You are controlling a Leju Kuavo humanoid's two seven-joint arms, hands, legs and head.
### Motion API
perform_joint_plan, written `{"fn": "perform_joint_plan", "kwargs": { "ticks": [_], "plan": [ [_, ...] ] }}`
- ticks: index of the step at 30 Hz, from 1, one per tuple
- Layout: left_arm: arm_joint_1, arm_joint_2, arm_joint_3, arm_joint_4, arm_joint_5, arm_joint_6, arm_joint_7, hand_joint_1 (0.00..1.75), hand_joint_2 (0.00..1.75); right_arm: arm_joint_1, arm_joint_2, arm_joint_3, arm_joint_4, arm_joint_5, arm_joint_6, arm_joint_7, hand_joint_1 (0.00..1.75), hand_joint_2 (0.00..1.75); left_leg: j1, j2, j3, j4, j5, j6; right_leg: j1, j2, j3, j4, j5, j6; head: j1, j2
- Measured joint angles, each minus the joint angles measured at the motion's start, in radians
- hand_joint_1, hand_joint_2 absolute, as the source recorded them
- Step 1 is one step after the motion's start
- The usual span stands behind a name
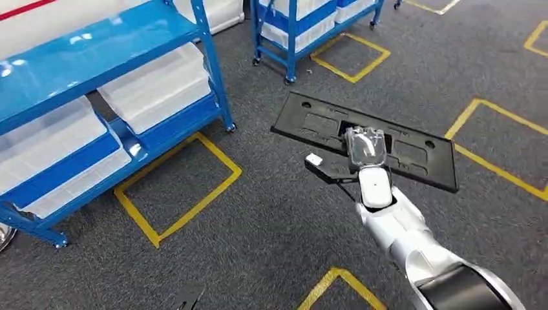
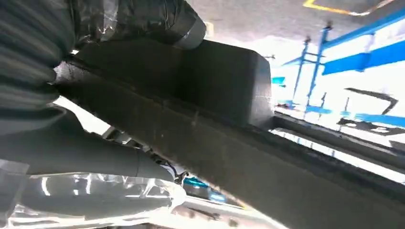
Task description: Take the parts from the cabinet and place them on the table.
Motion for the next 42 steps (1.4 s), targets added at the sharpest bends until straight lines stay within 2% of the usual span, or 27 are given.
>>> {"fn": "perform_joint_plan", "kwargs": {
  "ticks": [2, 3, 5, 6, 7, 10, 11, 13, 14, 16, 17, 18, 20, 21, 22, 26, 27, 28, 29, 31, 32, 33, 35, 36, 37, 41, 42],
  "plan": [
    [0.005, -0.001, 0.000, 0.000, 0.005, -0.001, 0.004, 0.00, 1.75, 0.007, -0.001, 0.000, 0.000, -0.002, 0.000, 0.000, 1.75, 1.75, 0.000, -0.002, -0.041, 0.074, -0.003, 0.005, 0.005, 0.027, 0.000, 0.003, 0.000, -0.001, 0.000, 0.000],
    [0.005, -0.001, 0.000, 0.000, 0.006, -0.001, 0.004, 0.00, 1.75, 0.010, -0.002, 0.000, 0.000, -0.003, 0.000, 0.000, 1.75, 1.75, -0.001, -0.003, -0.027, 0.034, 0.034, 0.010, 0.007, 0.043, 0.000, 0.005, -0.001, -0.001, 0.000, 0.000],
    [0.004, -0.001, 0.000, 0.000, 0.006, -0.001, 0.004, 0.00, 1.75, 0.009, -0.003, 0.000, -0.001, -0.003, -0.001, 0.000, 1.75, 1.75, -0.001, -0.023, 0.046, -0.136, 0.132, 0.023, 0.009, 0.072, 0.001, 0.009, -0.001, -0.001, 0.000, 0.000],
    [0.003, -0.001, 0.000, 0.000, 0.006, -0.001, 0.004, 0.00, 1.75, 0.010, -0.003, 0.000, -0.005, -0.003, -0.001, 0.000, 1.75, 1.75, -0.001, -0.069, 0.073, -0.210, 0.152, 0.032, 0.007, 0.085, 0.000, 0.010, -0.001, -0.001, 0.000, 0.000],
    [0.004, -0.001, 0.002, 0.000, 0.006, -0.001, 0.005, 0.00, 1.75, 0.007, -0.003, 0.000, -0.006, -0.003, -0.001, 0.000, 1.75, 1.75, 0.002, -0.090, 0.082, -0.223, 0.148, 0.034, 0.011, 0.095, -0.006, 0.012, 0.003, 0.006, 0.003, 0.000],
    [0.003, -0.001, 0.002, 0.000, 0.006, 0.000, 0.006, 0.00, 1.75, 0.013, -0.009, 0.000, -0.006, -0.004, -0.001, 0.000, 1.75, 1.75, -0.007, -0.066, 0.092, -0.239, 0.145, 0.034, -0.006, 0.130, -0.015, -0.001, 0.017, 0.029, -0.001, 0.000],
    [0.001, -0.003, 0.002, 0.000, 0.002, 0.003, 0.006, 0.00, 1.75, 0.015, -0.016, -0.001, -0.006, -0.004, 0.000, -0.002, 1.75, 1.75, 0.003, -0.052, 0.098, -0.260, 0.157, 0.041, 0.002, 0.137, -0.015, -0.003, 0.020, 0.038, 0.001, 0.000],
    [-0.002, -0.008, 0.003, 0.000, -0.002, 0.013, 0.006, 0.00, 1.75, 0.014, -0.023, -0.001, -0.006, -0.003, 0.000, -0.002, 1.75, 1.75, 0.000, -0.026, 0.107, -0.275, 0.167, 0.053, 0.008, 0.026, -0.043, 0.056, -0.026, 0.037, 0.008, 0.000],
    [-0.003, -0.009, 0.003, 0.000, -0.001, 0.016, 0.006, 0.00, 1.75, 0.013, -0.023, -0.001, -0.006, -0.003, -0.001, -0.002, 1.75, 1.75, -0.002, -0.012, 0.106, -0.275, 0.167, 0.054, 0.007, 0.001, -0.080, 0.134, -0.067, 0.041, 0.008, 0.000],
    [-0.003, -0.011, 0.003, 0.000, -0.007, 0.013, 0.003, 0.00, 1.75, 0.020, -0.027, -0.001, -0.006, -0.003, -0.003, -0.002, 1.75, 1.75, -0.004, 0.015, 0.105, -0.274, 0.166, 0.055, 0.000, -0.012, -0.147, 0.277, -0.121, 0.047, 0.008, 0.000],
    [-0.005, -0.013, 0.003, 0.000, -0.012, 0.010, 0.005, 0.00, 1.75, 0.023, -0.030, -0.002, -0.005, -0.003, -0.004, -0.002, 1.75, 1.75, -0.004, 0.025, 0.104, -0.273, 0.165, 0.055, -0.002, -0.014, -0.155, 0.296, -0.119, 0.049, 0.008, 0.000],
    [-0.009, -0.014, 0.003, 0.000, -0.015, 0.005, 0.010, 0.00, 1.75, 0.024, -0.035, -0.002, -0.005, -0.003, -0.004, -0.002, 1.75, 1.75, -0.004, 0.038, 0.105, -0.273, 0.164, 0.053, -0.006, -0.016, -0.139, 0.267, -0.093, 0.053, 0.008, 0.000],
    [-0.018, -0.020, 0.003, -0.001, -0.014, 0.003, 0.021, 0.00, 1.75, 0.019, -0.039, -0.002, -0.005, -0.003, -0.002, -0.003, 1.75, 1.75, -0.004, 0.059, 0.107, -0.267, 0.159, 0.047, -0.009, -0.037, -0.049, 0.108, -0.017, 0.054, 0.008, 0.000],
    [-0.022, -0.022, 0.004, -0.002, -0.011, 0.005, 0.022, 0.00, 1.75, 0.014, -0.040, -0.002, -0.005, -0.003, 0.000, -0.005, 1.75, 1.75, -0.005, 0.069, 0.108, -0.262, 0.153, 0.041, -0.007, -0.075, 0.001, 0.016, 0.008, 0.053, 0.008, 0.000],
    [-0.026, -0.022, 0.007, -0.003, -0.010, 0.003, 0.019, 0.00, 1.75, 0.005, -0.040, -0.002, -0.005, -0.003, 0.002, -0.005, 1.75, 1.75, -0.014, 0.079, 0.103, -0.257, 0.149, 0.034, 0.011, -0.095, 0.008, 0.003, -0.008, 0.045, 0.009, 0.000],
    [-0.040, -0.024, 0.011, -0.004, -0.021, -0.004, 0.017, 0.00, 1.75, -0.006, -0.053, -0.002, -0.005, -0.008, 0.002, -0.014, 1.75, 1.75, -0.015, 0.118, 0.113, -0.258, 0.141, 0.016, 0.007, -0.046, 0.000, -0.001, -0.001, 0.020, 0.006, 0.000],
    [-0.043, -0.025, 0.013, -0.006, -0.020, -0.002, 0.018, 0.00, 1.75, -0.008, -0.054, -0.002, -0.005, -0.006, 0.002, -0.016, 1.75, 1.75, -0.009, 0.089, 0.108, -0.247, 0.126, 0.008, 0.001, -0.036, 0.004, -0.006, 0.002, 0.014, 0.005, 0.000],
    [-0.045, -0.025, 0.016, -0.006, -0.018, 0.000, 0.018, 0.00, 1.75, -0.013, -0.058, -0.002, -0.005, -0.004, 0.002, -0.016, 1.75, 1.75, -0.007, 0.039, 0.094, -0.208, 0.096, 0.008, 0.001, -0.028, 0.003, -0.006, 0.003, 0.006, 0.004, 0.000],
    [-0.044, -0.025, 0.020, -0.006, -0.013, 0.003, 0.027, 0.00, 1.75, -0.017, -0.057, -0.002, -0.005, -0.003, 0.001, -0.017, 1.75, 1.75, -0.006, 0.015, 0.062, -0.135, 0.056, 0.009, 0.001, -0.018, 0.003, -0.006, 0.003, 0.001, 0.003, 0.000],
    [-0.037, -0.025, 0.026, -0.006, -0.012, 0.008, 0.054, 0.00, 1.75, -0.017, -0.058, -0.002, -0.005, -0.003, -0.003, -0.024, 1.75, 1.75, -0.008, -0.001, -0.018, 0.032, -0.009, 0.009, 0.005, 0.009, 0.003, -0.005, 0.003, -0.002, 0.004, 0.000],
    [-0.031, -0.025, 0.027, -0.006, -0.017, 0.003, 0.063, 0.00, 1.75, -0.016, -0.058, -0.002, -0.005, -0.003, -0.005, -0.025, 1.75, 1.75, -0.008, -0.002, -0.044, 0.075, -0.010, 0.011, 0.008, 0.024, 0.003, -0.004, 0.003, -0.002, 0.004, 0.000],
    [-0.025, -0.025, 0.027, -0.006, -0.024, -0.001, 0.068, 0.00, 1.75, -0.015, -0.059, -0.003, -0.005, -0.003, -0.006, -0.025, 1.75, 1.75, -0.008, -0.003, -0.044, 0.064, 0.013, 0.015, 0.010, 0.039, 0.003, -0.003, 0.003, -0.002, 0.004, 0.000],
    [-0.021, -0.025, 0.027, -0.006, -0.031, -0.001, 0.071, 0.00, 1.75, -0.019, -0.061, -0.008, -0.006, -0.003, -0.010, -0.025, 1.75, 1.75, -0.009, -0.016, 0.013, -0.082, 0.109, 0.027, 0.010, 0.068, 0.004, 0.003, 0.003, -0.002, 0.004, 0.000],
    [-0.021, -0.025, 0.027, -0.006, -0.033, 0.000, 0.071, 0.00, 1.75, -0.021, -0.061, -0.011, -0.006, -0.003, -0.011, -0.025, 1.75, 1.75, -0.009, -0.050, 0.053, -0.181, 0.161, 0.034, 0.009, 0.081, 0.004, 0.005, 0.002, -0.001, 0.004, 0.000],
    [-0.020, -0.023, 0.027, -0.005, -0.033, 0.000, 0.072, 0.00, 1.75, -0.022, -0.061, -0.013, -0.006, -0.003, -0.012, -0.025, 1.75, 1.75, -0.008, -0.096, 0.068, -0.212, 0.155, 0.039, 0.009, 0.090, 0.001, 0.006, 0.001, 0.002, 0.005, 0.000],
    [-0.023, -0.025, 0.030, -0.006, -0.023, 0.000, 0.053, 0.00, 1.75, -0.022, -0.072, -0.014, -0.005, -0.003, -0.010, -0.024, 1.75, 1.75, -0.013, -0.066, 0.080, -0.243, 0.159, 0.042, -0.001, 0.139, -0.015, -0.006, 0.019, 0.032, 0.004, 0.000],
    [-0.028, -0.027, 0.031, -0.006, -0.027, -0.001, 0.046, 0.00, 1.75, -0.023, -0.079, -0.017, -0.005, -0.003, -0.012, -0.024, 1.75, 1.75, 0.001, -0.050, 0.085, -0.261, 0.170, 0.050, 0.002, 0.114, -0.018, 0.003, 0.013, 0.032, 0.005, 0.000]
  ]
}}
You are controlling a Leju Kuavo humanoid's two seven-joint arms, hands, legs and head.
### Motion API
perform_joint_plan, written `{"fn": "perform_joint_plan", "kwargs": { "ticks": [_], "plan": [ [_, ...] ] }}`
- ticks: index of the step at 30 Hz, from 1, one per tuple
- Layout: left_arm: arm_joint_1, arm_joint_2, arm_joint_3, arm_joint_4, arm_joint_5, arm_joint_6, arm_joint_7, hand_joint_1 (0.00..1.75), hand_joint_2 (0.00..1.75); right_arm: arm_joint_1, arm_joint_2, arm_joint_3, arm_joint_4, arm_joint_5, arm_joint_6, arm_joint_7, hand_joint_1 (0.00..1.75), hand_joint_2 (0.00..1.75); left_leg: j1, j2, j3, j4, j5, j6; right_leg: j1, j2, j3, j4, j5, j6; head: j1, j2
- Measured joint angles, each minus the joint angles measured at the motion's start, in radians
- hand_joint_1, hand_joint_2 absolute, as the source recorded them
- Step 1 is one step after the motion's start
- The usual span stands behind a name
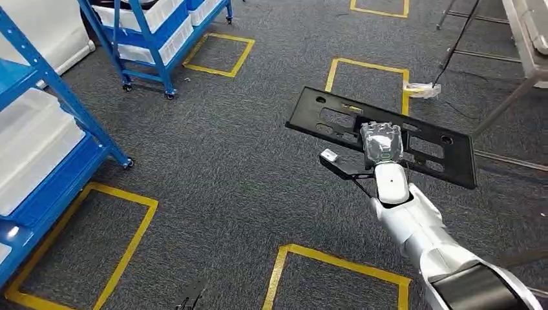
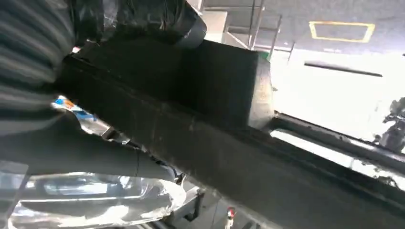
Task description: Take the parts from the cabinet and place them on the table.
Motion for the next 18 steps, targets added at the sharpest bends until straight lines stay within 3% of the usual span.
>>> {"fn": "perform_joint_plan", "kwargs": {
  "ticks": [1, 2, 4, 5, 6, 7, 9, 10, 11, 14, 15, 16, 17, 18],
  "plan": [
    [-0.005, -0.003, 0.000, 0.000, -0.009, -0.001, 0.000, 0.00, 1.75, -0.005, 0.000, -0.004, 0.000, 0.000, -0.002, -0.002, 1.75, 1.75, -0.005, 0.011, 0.004, -0.007, 0.003, 0.006, 0.009, -0.065, -0.010, 0.022, -0.019, 0.003, 0.002, 0.000],
    [-0.011, -0.004, 0.000, 0.000, -0.017, -0.002, 0.000, 0.00, 1.75, -0.011, 0.001, -0.007, 0.000, 0.000, -0.005, -0.005, 1.75, 1.75, -0.008, 0.024, 0.003, -0.007, 0.004, 0.011, 0.008, -0.104, -0.041, 0.084, -0.060, 0.007, 0.005, 0.000],
    [-0.017, -0.005, 0.000, 0.000, -0.019, 0.000, 0.001, 0.00, 1.75, -0.017, 0.003, -0.008, 0.000, 0.001, -0.005, -0.008, 1.75, 1.75, -0.011, 0.049, 0.002, -0.006, 0.003, 0.011, 0.002, -0.125, -0.110, 0.235, -0.129, 0.014, 0.005, 0.000],
    [-0.019, -0.005, 0.000, 0.000, -0.019, 0.001, -0.001, 0.00, 1.75, -0.016, 0.003, -0.008, 0.000, 0.001, -0.005, -0.009, 1.75, 1.75, -0.011, 0.064, 0.002, -0.006, 0.002, 0.011, -0.002, -0.127, -0.136, 0.293, -0.143, 0.018, 0.006, 0.000],
    [-0.022, -0.005, 0.000, 0.000, -0.019, 0.002, -0.003, 0.00, 1.75, -0.016, 0.003, -0.008, 0.000, 0.001, -0.005, -0.009, 1.75, 1.75, -0.010, 0.075, 0.003, -0.005, 0.000, 0.010, -0.005, -0.129, -0.135, 0.293, -0.131, 0.022, 0.006, 0.000],
    [-0.025, -0.005, 0.001, 0.000, -0.019, 0.002, -0.004, 0.00, 1.75, -0.018, 0.003, -0.008, 0.000, 0.001, -0.005, -0.009, 1.75, 1.75, -0.010, 0.088, 0.003, -0.005, -0.001, 0.007, -0.009, -0.133, -0.109, 0.246, -0.099, 0.024, 0.006, 0.000],
    [-0.032, -0.005, 0.002, 0.000, -0.019, 0.002, -0.005, 0.00, 1.75, -0.025, 0.003, -0.009, 0.000, 0.000, -0.006, -0.009, 1.75, 1.75, -0.010, 0.110, 0.006, 0.002, -0.008, 0.000, -0.011, -0.162, -0.012, 0.072, -0.021, 0.026, 0.006, 0.000],
    [-0.036, -0.004, 0.003, 0.000, -0.020, 0.002, -0.003, 0.00, 1.75, -0.030, 0.004, -0.010, 0.000, 0.000, -0.006, -0.009, 1.75, 1.75, -0.014, 0.119, 0.006, 0.006, -0.014, -0.007, -0.006, -0.212, 0.020, 0.000, -0.022, 0.027, 0.006, 0.000],
    [-0.039, -0.003, 0.006, 0.000, -0.022, 0.000, 0.000, 0.00, 1.75, -0.035, 0.007, -0.011, -0.001, 0.000, -0.007, -0.009, 1.75, 1.75, -0.021, 0.128, 0.002, 0.012, -0.018, -0.014, 0.004, -0.202, 0.024, -0.003, -0.019, 0.013, 0.005, 0.000],
    [-0.037, -0.003, 0.007, 0.000, -0.030, -0.003, 0.006, 0.00, 1.75, -0.039, 0.007, -0.020, 0.000, 0.000, -0.008, -0.008, 1.75, 1.75, -0.018, 0.155, 0.012, 0.008, -0.022, -0.027, 0.011, -0.168, 0.017, 0.000, -0.021, -0.003, 0.001, 0.000],
    [-0.037, -0.003, 0.007, 0.000, -0.030, -0.003, 0.008, 0.00, 1.75, -0.043, 0.007, -0.024, 0.000, 0.000, -0.008, -0.008, 1.75, 1.75, -0.014, 0.153, 0.011, 0.012, -0.029, -0.036, 0.005, -0.157, 0.021, -0.007, -0.016, -0.012, 0.001, 0.000],
    [-0.038, -0.002, 0.007, 0.000, -0.031, -0.003, 0.008, 0.00, 1.75, -0.049, 0.007, -0.027, 0.000, 0.000, -0.009, -0.008, 1.75, 1.75, -0.009, 0.105, 0.004, 0.031, -0.047, -0.039, 0.003, -0.147, 0.022, -0.008, -0.015, -0.016, 0.001, 0.000],
    [-0.038, -0.002, 0.007, 0.000, -0.032, -0.003, 0.008, 0.00, 1.75, -0.057, 0.009, -0.029, 0.000, 0.000, -0.009, -0.006, 1.75, 1.75, -0.008, 0.073, -0.019, 0.081, -0.079, -0.039, 0.002, -0.139, 0.021, -0.008, -0.014, -0.023, 0.000, 0.000],
    [-0.034, -0.002, 0.008, 0.000, -0.034, -0.001, 0.016, 0.00, 1.75, -0.061, 0.013, -0.030, 0.000, 0.001, -0.009, -0.005, 1.75, 1.75, -0.007, 0.059, -0.058, 0.164, -0.119, -0.038, 0.002, -0.127, 0.022, -0.008, -0.015, -0.030, -0.001, 0.000]
  ]
}}
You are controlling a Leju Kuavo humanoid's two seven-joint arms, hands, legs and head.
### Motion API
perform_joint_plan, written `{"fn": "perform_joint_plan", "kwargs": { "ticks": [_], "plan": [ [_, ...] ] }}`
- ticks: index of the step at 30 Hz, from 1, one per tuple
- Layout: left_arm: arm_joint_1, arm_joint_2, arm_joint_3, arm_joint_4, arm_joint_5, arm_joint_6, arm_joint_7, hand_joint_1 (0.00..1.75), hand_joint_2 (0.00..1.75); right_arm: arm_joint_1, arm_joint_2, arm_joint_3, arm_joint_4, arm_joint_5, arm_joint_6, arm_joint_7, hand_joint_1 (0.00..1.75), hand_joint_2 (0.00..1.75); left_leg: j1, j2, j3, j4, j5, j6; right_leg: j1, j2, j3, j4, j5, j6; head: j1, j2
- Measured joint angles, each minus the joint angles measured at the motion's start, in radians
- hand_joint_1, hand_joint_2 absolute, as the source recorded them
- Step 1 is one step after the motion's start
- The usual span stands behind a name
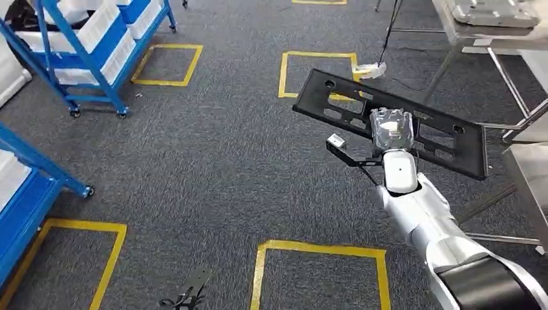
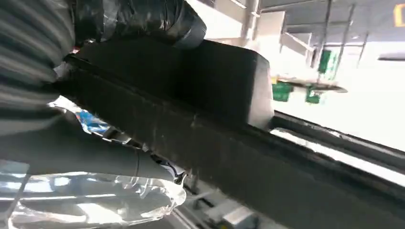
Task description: Take the parts from the cabinet and place them on the table.
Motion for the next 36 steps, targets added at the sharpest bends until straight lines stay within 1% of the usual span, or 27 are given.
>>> {"fn": "perform_joint_plan", "kwargs": {
  "ticks": [2, 3, 4, 5, 6, 7, 8, 11, 12, 14, 15, 17, 18, 19, 20, 21, 22, 23, 24, 27, 28, 29, 30, 32, 33, 34, 36],
  "plan": [
    [0.013, 0.004, 0.001, 0.000, -0.002, 0.001, 0.004, 0.00, 1.75, 0.004, 0.004, 0.000, 0.000, 0.003, 0.000, 0.001, 1.75, 1.75, -0.002, -0.009, -0.075, 0.143, -0.044, 0.000, 0.004, 0.028, 0.002, 0.001, -0.001, -0.002, 0.000, 0.000],
    [0.020, 0.005, 0.001, 0.000, -0.003, 0.002, 0.007, 0.00, 1.75, 0.008, 0.005, 0.000, 0.000, 0.003, 0.001, 0.002, 1.75, 1.75, -0.002, -0.010, -0.091, 0.161, -0.034, 0.003, 0.006, 0.043, 0.002, 0.003, -0.002, -0.003, 0.000, 0.000],
    [0.025, 0.006, 0.001, 0.000, -0.003, 0.002, 0.007, 0.00, 1.75, 0.010, 0.004, 0.000, 0.000, 0.003, 0.004, 0.003, 1.75, 1.75, -0.002, -0.012, -0.086, 0.134, -0.002, 0.006, 0.008, 0.057, 0.002, 0.005, -0.002, -0.004, 0.000, 0.000],
    [0.027, 0.006, 0.001, 0.000, -0.004, 0.001, 0.006, 0.00, 1.75, 0.009, 0.004, 0.000, 0.000, 0.003, 0.010, 0.008, 1.75, 1.75, -0.002, -0.016, -0.061, 0.067, 0.045, 0.012, 0.008, 0.072, 0.002, 0.008, -0.003, -0.004, 0.000, 0.000],
    [0.027, 0.006, 0.001, 0.000, -0.004, 0.001, 0.003, 0.00, 1.75, 0.006, 0.003, 0.000, 0.000, 0.003, 0.015, 0.011, 1.75, 1.75, -0.002, -0.032, -0.024, -0.024, 0.099, 0.018, 0.007, 0.086, 0.002, 0.011, -0.005, -0.003, 0.000, 0.000],
    [0.028, 0.008, 0.001, 0.000, -0.006, 0.001, 0.000, 0.00, 1.75, 0.005, 0.002, 0.000, 0.000, 0.003, 0.019, 0.013, 1.75, 1.75, -0.002, -0.074, 0.006, -0.107, 0.127, 0.024, 0.004, 0.098, 0.001, 0.013, -0.008, 0.000, 0.000, 0.000],
    [0.031, 0.010, 0.002, 0.000, -0.007, 0.001, 0.000, 0.00, 1.75, 0.001, -0.001, 0.000, 0.001, 0.002, 0.020, 0.012, 1.75, 1.75, 0.001, -0.104, 0.021, -0.120, 0.119, 0.026, 0.007, 0.107, -0.005, 0.015, -0.007, 0.004, 0.002, 0.000],
    [0.034, 0.010, 0.005, 0.000, -0.004, 0.001, 0.005, 0.00, 1.75, 0.006, -0.011, 0.000, 0.001, 0.000, 0.018, 0.005, 1.75, 1.75, -0.008, -0.078, 0.030, -0.137, 0.116, 0.027, -0.010, 0.142, -0.011, 0.003, 0.005, 0.026, -0.001, 0.000],
    [0.033, 0.010, 0.006, 0.000, -0.004, 0.001, 0.005, 0.00, 1.75, 0.007, -0.017, 0.000, 0.001, 0.000, 0.018, 0.005, 1.75, 1.75, -0.003, -0.063, 0.037, -0.154, 0.124, 0.036, -0.005, 0.155, -0.013, -0.003, 0.008, 0.035, 0.002, 0.000],
    [0.032, 0.006, 0.007, 0.000, -0.004, 0.000, 0.004, 0.00, 1.75, 0.004, -0.024, -0.001, 0.000, 0.000, 0.018, 0.005, 1.75, 1.75, -0.002, -0.036, 0.048, -0.176, 0.134, 0.049, 0.004, 0.040, -0.034, 0.050, -0.033, 0.035, 0.006, 0.000],
    [0.033, 0.006, 0.008, 0.000, -0.005, -0.002, 0.004, 0.00, 1.75, 0.002, -0.024, -0.001, 0.000, 0.000, 0.018, 0.005, 1.75, 1.75, -0.004, -0.024, 0.049, -0.176, 0.134, 0.049, 0.004, 0.014, -0.066, 0.115, -0.069, 0.039, 0.005, 0.000],
    [0.037, 0.006, 0.008, 0.000, -0.005, -0.002, 0.004, 0.00, 1.75, 0.006, -0.024, -0.001, 0.000, 0.000, 0.018, 0.004, 1.75, 1.75, -0.004, 0.001, 0.049, -0.175, 0.131, 0.050, -0.002, 0.002, -0.138, 0.260, -0.126, 0.046, 0.006, 0.000],
    [0.038, 0.006, 0.008, 0.000, -0.006, -0.004, 0.004, 0.00, 1.75, 0.010, -0.025, -0.001, 0.001, 0.000, 0.019, 0.005, 1.75, 1.75, -0.003, 0.014, 0.049, -0.175, 0.129, 0.049, -0.007, 0.000, -0.156, 0.294, -0.125, 0.050, 0.006, 0.000],
    [0.039, 0.006, 0.008, 0.000, -0.008, -0.006, 0.004, 0.00, 1.75, 0.011, -0.026, -0.001, 0.002, 0.000, 0.019, 0.005, 1.75, 1.75, -0.003, 0.025, 0.049, -0.173, 0.128, 0.047, -0.011, -0.003, -0.148, 0.274, -0.103, 0.054, 0.006, 0.000],
    [0.039, 0.005, 0.008, 0.000, -0.012, -0.008, 0.004, 0.00, 1.75, 0.011, -0.028, -0.001, 0.002, 0.000, 0.019, 0.006, 1.75, 1.75, -0.002, 0.038, 0.049, -0.170, 0.123, 0.045, -0.014, -0.010, -0.116, 0.211, -0.063, 0.058, 0.006, 0.000],
    [0.038, 0.003, 0.008, 0.000, -0.017, -0.010, 0.005, 0.00, 1.75, 0.009, -0.028, -0.001, 0.001, 0.000, 0.019, 0.006, 1.75, 1.75, -0.001, 0.049, 0.050, -0.166, 0.119, 0.042, -0.015, -0.023, -0.069, 0.122, -0.020, 0.060, 0.006, 0.000],
    [0.037, 0.000, 0.008, 0.000, -0.025, -0.012, 0.007, 0.00, 1.75, 0.006, -0.028, -0.002, 0.000, 0.000, 0.019, 0.006, 1.75, 1.75, 0.000, 0.059, 0.052, -0.158, 0.113, 0.037, -0.015, -0.051, -0.019, 0.032, 0.014, 0.061, 0.006, 0.000],
    [0.036, 0.000, 0.008, 0.000, -0.029, -0.013, 0.007, 0.00, 1.75, 0.004, -0.028, -0.002, 0.000, 0.000, 0.020, 0.006, 1.75, 1.75, -0.008, 0.066, 0.050, -0.155, 0.107, 0.029, 0.002, -0.084, -0.009, 0.011, -0.005, 0.054, 0.007, 0.000],
    [0.034, -0.002, 0.008, 0.000, -0.032, -0.016, 0.007, 0.00, 1.75, 0.004, -0.028, -0.002, 0.000, 0.001, 0.021, 0.005, 1.75, 1.75, -0.011, 0.072, 0.052, -0.151, 0.103, 0.023, -0.002, -0.064, -0.009, 0.004, 0.002, 0.043, 0.004, 0.000],
    [0.032, -0.006, 0.008, 0.000, -0.036, -0.016, 0.007, 0.00, 1.75, 0.004, -0.032, -0.002, 0.000, 0.003, 0.022, 0.004, 1.75, 1.75, -0.009, 0.101, 0.060, -0.151, 0.099, 0.014, 0.000, -0.034, -0.013, 0.007, 0.002, 0.027, 0.004, 0.000],
    [0.031, -0.008, 0.008, -0.001, -0.037, -0.016, 0.007, 0.00, 1.75, 0.003, -0.032, -0.002, 0.000, 0.003, 0.022, 0.004, 1.75, 1.75, -0.003, 0.092, 0.057, -0.144, 0.085, 0.004, -0.006, -0.024, -0.006, 0.000, 0.005, 0.016, 0.003, 0.000],
    [0.030, -0.008, 0.008, -0.001, -0.037, -0.016, 0.006, 0.00, 1.75, -0.001, -0.032, -0.002, 0.000, 0.003, 0.022, 0.004, 1.75, 1.75, -0.002, 0.050, 0.048, -0.111, 0.061, 0.003, -0.006, -0.016, -0.005, 0.000, 0.005, 0.011, 0.004, 0.000],
    [0.030, -0.008, 0.008, -0.001, -0.038, -0.016, 0.005, 0.00, 1.75, -0.004, -0.031, -0.002, 0.000, 0.003, 0.022, 0.004, 1.75, 1.75, -0.001, 0.016, 0.015, -0.036, 0.019, 0.004, -0.006, -0.005, -0.004, 0.000, 0.005, 0.004, 0.002, 0.000],
    [0.033, -0.008, 0.008, -0.001, -0.042, -0.017, 0.004, 0.00, 1.75, -0.003, -0.027, -0.002, 0.000, 0.003, 0.023, 0.003, 1.75, 1.75, -0.002, -0.009, -0.066, 0.130, -0.046, 0.005, -0.001, 0.022, -0.004, 0.000, 0.004, 0.001, 0.002, 0.000],
    [0.034, -0.008, 0.007, -0.001, -0.045, -0.017, 0.004, 0.00, 1.75, -0.001, -0.027, -0.002, 0.000, 0.003, 0.024, 0.002, 1.75, 1.75, -0.002, -0.010, -0.092, 0.174, -0.049, 0.006, 0.001, 0.036, -0.004, 0.002, 0.004, 0.001, 0.002, 0.000],
    [0.034, -0.008, 0.007, -0.001, -0.045, -0.017, 0.004, 0.00, 1.75, -0.001, -0.027, -0.002, 0.000, 0.003, 0.024, 0.002, 1.75, 1.75, -0.003, -0.011, -0.095, 0.169, -0.030, 0.011, 0.003, 0.050, -0.004, 0.003, 0.004, 0.001, 0.003, 0.000],
    [0.033, -0.008, 0.007, -0.001, -0.045, -0.016, 0.005, 0.00, 1.75, -0.004, -0.027, -0.002, 0.000, 0.003, 0.024, 0.003, 1.75, 1.75, -0.003, -0.023, -0.038, 0.031, 0.061, 0.022, 0.003, 0.080, -0.004, 0.008, 0.004, 0.001, 0.003, 0.000]
  ]
}}
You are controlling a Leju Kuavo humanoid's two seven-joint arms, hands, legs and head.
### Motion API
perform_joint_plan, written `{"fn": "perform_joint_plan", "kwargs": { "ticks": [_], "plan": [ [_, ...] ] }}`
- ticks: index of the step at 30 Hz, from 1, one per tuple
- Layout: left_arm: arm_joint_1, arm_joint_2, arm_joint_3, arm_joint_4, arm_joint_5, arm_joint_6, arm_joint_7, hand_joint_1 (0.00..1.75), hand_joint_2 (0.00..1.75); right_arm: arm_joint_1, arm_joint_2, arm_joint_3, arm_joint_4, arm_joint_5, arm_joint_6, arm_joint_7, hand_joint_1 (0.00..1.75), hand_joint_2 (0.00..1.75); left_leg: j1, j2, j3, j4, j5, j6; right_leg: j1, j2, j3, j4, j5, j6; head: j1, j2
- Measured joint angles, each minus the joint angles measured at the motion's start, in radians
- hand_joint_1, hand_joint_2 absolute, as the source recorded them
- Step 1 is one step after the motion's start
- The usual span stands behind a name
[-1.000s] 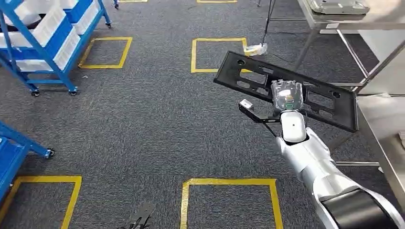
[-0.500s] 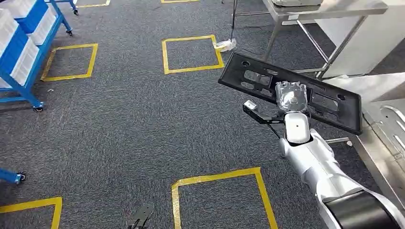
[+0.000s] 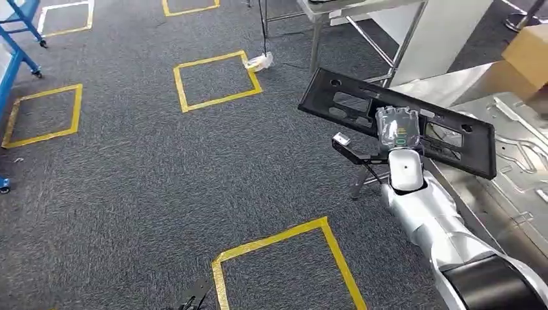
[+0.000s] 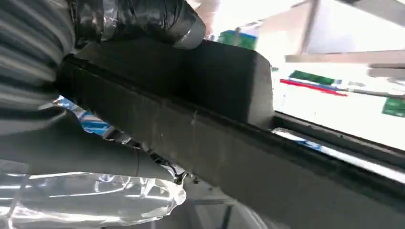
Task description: Take the parts from the cabinet and place them on the table.
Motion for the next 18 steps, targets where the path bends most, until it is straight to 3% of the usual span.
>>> {"fn": "perform_joint_plan", "kwargs": {
  "ticks": [1, 2, 3, 6, 7, 8, 9, 10, 11, 12, 13, 14, 15, 16, 17, 18],
  "plan": [
    [0.000, 0.000, 0.000, 0.000, 0.000, 0.001, 0.001, 0.00, 1.75, 0.000, 0.000, 0.000, 0.000, 0.000, 0.000, 0.000, 1.75, 1.75, 0.000, -0.021, 0.038, -0.086, 0.043, 0.005, -0.001, 0.012, 0.000, 0.001, 0.000, 0.001, 0.000, 0.000],
    [0.000, 0.002, 0.000, 0.000, 0.000, 0.001, 0.001, 0.00, 1.75, 0.000, 0.000, 0.000, 0.000, 0.000, 0.000, 0.000, 1.75, 1.75, 0.002, -0.085, 0.064, -0.146, 0.047, 0.011, -0.005, 0.021, -0.004, 0.002, -0.001, 0.002, 0.000, 0.000],
    [0.002, 0.002, 0.000, 0.000, 0.000, 0.002, 0.001, 0.00, 1.75, -0.001, 0.000, 0.000, 0.000, 0.000, 0.002, 0.000, 1.75, 1.75, 0.006, -0.098, 0.074, -0.169, 0.046, 0.009, -0.003, 0.036, -0.010, 0.006, 0.002, 0.009, 0.002, 0.000],
    [0.002, 0.002, 0.000, 0.000, 0.000, 0.002, 0.002, 0.00, 1.75, 0.006, -0.002, 0.000, 0.000, 0.000, 0.003, -0.002, 1.75, 1.75, -0.003, -0.063, 0.079, -0.172, 0.051, 0.014, -0.016, 0.075, -0.015, -0.012, 0.016, 0.034, 0.000, 0.000],
    [0.001, 0.001, 0.000, 0.000, 0.001, 0.002, 0.001, 0.00, 1.75, 0.006, -0.011, 0.000, 0.000, 0.000, 0.003, -0.002, 1.75, 1.75, 0.013, -0.045, 0.085, -0.195, 0.063, 0.023, -0.010, 0.073, -0.018, -0.011, 0.014, 0.038, 0.002, 0.000],
    [0.000, 0.001, 0.001, 0.000, 0.001, 0.003, 0.001, 0.00, 1.75, 0.003, -0.010, 0.000, 0.000, 0.000, 0.002, -0.002, 1.75, 1.75, 0.008, -0.033, 0.090, -0.205, 0.068, 0.028, -0.002, 0.003, -0.028, 0.006, -0.002, 0.038, 0.004, 0.000],
    [-0.001, 0.000, 0.000, 0.000, 0.001, 0.002, -0.001, 0.00, 1.75, 0.000, -0.009, 0.000, 0.000, 0.000, 0.002, -0.002, 1.75, 1.75, 0.005, -0.020, 0.091, -0.209, 0.070, 0.032, -0.002, -0.042, -0.051, 0.056, -0.037, 0.039, 0.009, 0.000],
    [0.000, 0.000, 0.000, 0.000, 0.001, 0.002, -0.001, 0.00, 1.75, -0.002, -0.007, 0.000, 0.000, 0.000, 0.002, -0.002, 1.75, 1.75, 0.004, -0.007, 0.090, -0.209, 0.069, 0.033, -0.003, -0.065, -0.086, 0.133, -0.076, 0.042, 0.010, 0.000],
    [0.004, 0.000, 0.001, 0.000, 0.001, 0.002, 0.000, 0.00, 1.75, 0.001, -0.007, 0.000, 0.000, 0.000, 0.003, -0.003, 1.75, 1.75, 0.003, 0.008, 0.091, -0.208, 0.067, 0.034, -0.005, -0.075, -0.122, 0.213, -0.108, 0.046, 0.010, 0.000],
    [0.007, 0.000, 0.001, 0.000, 0.001, 0.002, 0.000, 0.00, 1.75, 0.005, -0.007, 0.000, 0.000, 0.000, 0.003, -0.003, 1.75, 1.75, 0.003, 0.023, 0.091, -0.207, 0.065, 0.035, -0.008, -0.078, -0.149, 0.270, -0.123, 0.051, 0.010, 0.000],
    [0.009, 0.000, 0.001, 0.000, 0.001, 0.002, 0.000, 0.00, 1.75, 0.008, -0.007, 0.000, 0.000, 0.000, 0.004, -0.003, 1.75, 1.75, 0.003, 0.036, 0.092, -0.207, 0.064, 0.033, -0.012, -0.081, -0.152, 0.278, -0.113, 0.054, 0.010, 0.000],
    [0.010, 0.000, 0.001, 0.000, 0.001, 0.002, -0.001, 0.00, 1.75, 0.009, -0.007, 0.000, 0.000, 0.000, 0.005, -0.003, 1.75, 1.75, 0.003, 0.048, 0.093, -0.205, 0.061, 0.031, -0.015, -0.085, -0.132, 0.238, -0.085, 0.057, 0.011, 0.000],
    [0.010, -0.002, 0.001, 0.000, 0.001, 0.002, -0.001, 0.00, 1.75, 0.009, -0.007, 0.000, 0.000, 0.000, 0.005, -0.003, 1.75, 1.75, 0.004, 0.060, 0.094, -0.202, 0.057, 0.028, -0.017, -0.093, -0.091, 0.163, -0.046, 0.059, 0.010, 0.000],
    [0.010, -0.002, 0.001, 0.000, 0.001, 0.002, -0.001, 0.00, 1.75, 0.007, -0.007, 0.000, 0.000, 0.000, 0.005, -0.003, 1.75, 1.75, 0.004, 0.072, 0.098, -0.196, 0.050, 0.025, -0.017, -0.115, -0.031, 0.057, 0.000, 0.059, 0.010, 0.000],
    [0.010, -0.003, 0.001, 0.000, 0.001, 0.002, -0.002, 0.00, 1.75, 0.006, -0.007, 0.000, 0.000, 0.000, 0.004, -0.003, 1.75, 1.75, 0.003, 0.082, 0.101, -0.191, 0.044, 0.019, -0.012, -0.154, 0.001, -0.015, 0.000, 0.059, 0.010, 0.000],
    [0.008, -0.002, 0.001, 0.000, 0.001, 0.002, -0.002, 0.00, 1.75, 0.005, -0.006, 0.001, 0.000, 0.000, 0.004, -0.003, 1.75, 1.75, -0.006, 0.091, 0.100, -0.187, 0.039, 0.013, 0.001, -0.158, 0.007, -0.016, -0.003, 0.048, 0.010, 0.000]
  ]
}}
